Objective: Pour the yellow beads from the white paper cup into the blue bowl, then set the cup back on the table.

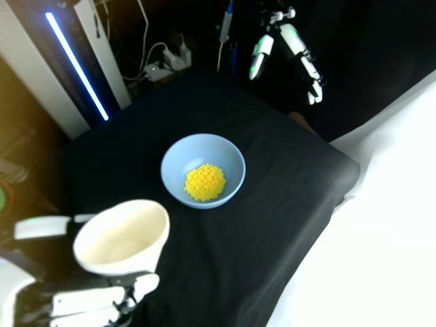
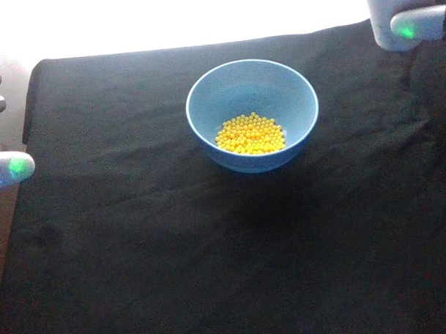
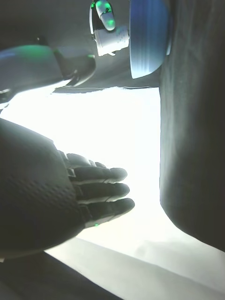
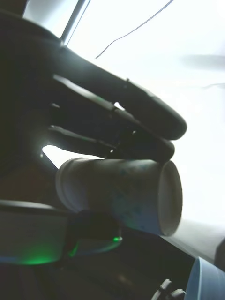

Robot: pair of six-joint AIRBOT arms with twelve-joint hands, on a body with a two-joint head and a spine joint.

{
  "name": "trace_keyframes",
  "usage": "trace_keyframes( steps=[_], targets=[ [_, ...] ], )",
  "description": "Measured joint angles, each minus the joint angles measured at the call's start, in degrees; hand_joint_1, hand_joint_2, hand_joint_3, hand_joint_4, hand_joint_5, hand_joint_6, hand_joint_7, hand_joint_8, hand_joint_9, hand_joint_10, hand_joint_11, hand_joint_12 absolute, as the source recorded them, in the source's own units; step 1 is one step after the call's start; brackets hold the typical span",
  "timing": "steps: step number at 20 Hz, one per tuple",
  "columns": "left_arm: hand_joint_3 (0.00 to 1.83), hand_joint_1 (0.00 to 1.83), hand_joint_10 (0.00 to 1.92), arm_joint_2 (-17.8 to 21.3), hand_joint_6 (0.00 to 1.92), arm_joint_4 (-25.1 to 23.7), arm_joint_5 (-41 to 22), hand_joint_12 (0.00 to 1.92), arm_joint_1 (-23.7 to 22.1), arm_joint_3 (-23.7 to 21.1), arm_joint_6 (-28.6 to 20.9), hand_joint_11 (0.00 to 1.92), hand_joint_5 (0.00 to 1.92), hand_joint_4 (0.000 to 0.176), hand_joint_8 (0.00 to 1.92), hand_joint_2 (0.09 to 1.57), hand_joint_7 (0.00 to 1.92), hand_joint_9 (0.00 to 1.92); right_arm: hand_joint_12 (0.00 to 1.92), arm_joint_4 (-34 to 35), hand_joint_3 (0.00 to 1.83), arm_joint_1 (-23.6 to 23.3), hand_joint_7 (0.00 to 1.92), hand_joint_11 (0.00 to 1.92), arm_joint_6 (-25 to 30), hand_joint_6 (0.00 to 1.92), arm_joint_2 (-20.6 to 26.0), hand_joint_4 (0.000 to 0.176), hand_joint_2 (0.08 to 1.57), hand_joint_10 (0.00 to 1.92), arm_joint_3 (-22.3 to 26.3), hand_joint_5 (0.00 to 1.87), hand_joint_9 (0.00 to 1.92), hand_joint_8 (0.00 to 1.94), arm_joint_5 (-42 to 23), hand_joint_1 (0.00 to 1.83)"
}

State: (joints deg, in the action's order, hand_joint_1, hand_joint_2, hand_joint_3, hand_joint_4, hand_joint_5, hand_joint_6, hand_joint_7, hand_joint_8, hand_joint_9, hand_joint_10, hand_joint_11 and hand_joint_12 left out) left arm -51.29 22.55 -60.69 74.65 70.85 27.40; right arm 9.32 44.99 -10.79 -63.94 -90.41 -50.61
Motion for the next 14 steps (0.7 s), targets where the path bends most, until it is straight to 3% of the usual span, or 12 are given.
trace_keyframes(
  steps=[3,4,5,6,9,11,13,14],
  targets=[
    [0.00,0.53,0.00,-0.1,0.00,0.0,0.0,0.30,0.1,0.0,0.0,0.00,0.00,0.042,0.00,0.85,0.30,0.17,0.85,6.5,0.00,3.5,1.27,1.14,0.0,0.80,-0.9,0.000,1.05,0.01,-0.2,1.01,1.48,0.61,-2.3,1.28],
    [0.00,0.52,0.00,-0.2,0.00,0.0,-0.1,0.34,0.1,0.0,0.0,0.00,0.00,0.032,0.00,0.84,0.30,0.18,0.85,8.0,0.00,4.3,1.27,1.15,0.0,0.80,-1.0,0.000,1.05,0.01,-0.3,1.01,1.48,0.62,-3.2,1.28],
    [0.00,0.51,0.00,-0.4,0.00,0.0,0.0,0.35,0.1,0.0,0.0,0.00,0.01,0.045,0.00,0.83,0.29,0.18,0.85,9.8,0.00,5.4,1.27,1.16,0.0,0.80,-1.3,0.000,1.05,0.01,-0.5,1.02,1.49,0.63,-4.5,1.28],
    [0.00,0.52,0.00,-0.4,0.00,-0.3,0.1,0.33,0.1,0.0,0.0,0.00,0.02,0.033,0.00,0.83,0.30,0.18,0.88,11.8,0.00,6.5,1.27,1.13,0.0,0.74,-1.7,0.000,1.05,0.01,-0.6,1.04,1.49,0.65,-5.3,1.29],
    [0.00,0.52,0.00,-0.4,0.00,0.1,0.0,0.43,0.1,0.0,0.0,0.00,0.01,0.043,0.00,0.82,0.31,0.21,0.88,14.6,0.00,8.3,1.29,1.06,0.7,0.73,-4.3,0.000,1.04,0.00,-1.7,1.06,1.44,0.60,-5.8,1.29],
    [0.00,0.53,0.01,-0.9,0.01,0.0,-0.4,0.45,0.1,0.0,0.0,0.00,0.03,0.073,0.01,0.82,0.32,0.22,0.90,14.8,0.00,8.5,1.31,1.05,1.7,0.72,-5.7,0.000,1.03,0.00,-2.5,1.08,1.44,0.53,-6.2,1.28],
    [0.00,0.54,0.00,-1.1,0.00,-0.1,-0.5,0.48,0.3,0.0,0.0,0.00,0.03,0.043,0.00,0.82,0.34,0.22,0.89,15.9,0.00,8.8,1.32,1.04,2.0,0.70,-7.5,0.000,1.03,0.00,-3.5,1.07,1.45,0.54,-6.5,1.29],
    [0.00,0.51,0.00,-1.1,0.00,0.0,-0.5,0.48,0.3,0.0,0.0,0.00,0.02,0.043,0.00,0.83,0.34,0.22,0.77,16.5,0.00,8.9,1.35,1.10,2.2,0.71,-7.9,0.000,1.03,0.00,-3.6,1.07,1.45,0.46,-6.6,1.29]
  ],
)
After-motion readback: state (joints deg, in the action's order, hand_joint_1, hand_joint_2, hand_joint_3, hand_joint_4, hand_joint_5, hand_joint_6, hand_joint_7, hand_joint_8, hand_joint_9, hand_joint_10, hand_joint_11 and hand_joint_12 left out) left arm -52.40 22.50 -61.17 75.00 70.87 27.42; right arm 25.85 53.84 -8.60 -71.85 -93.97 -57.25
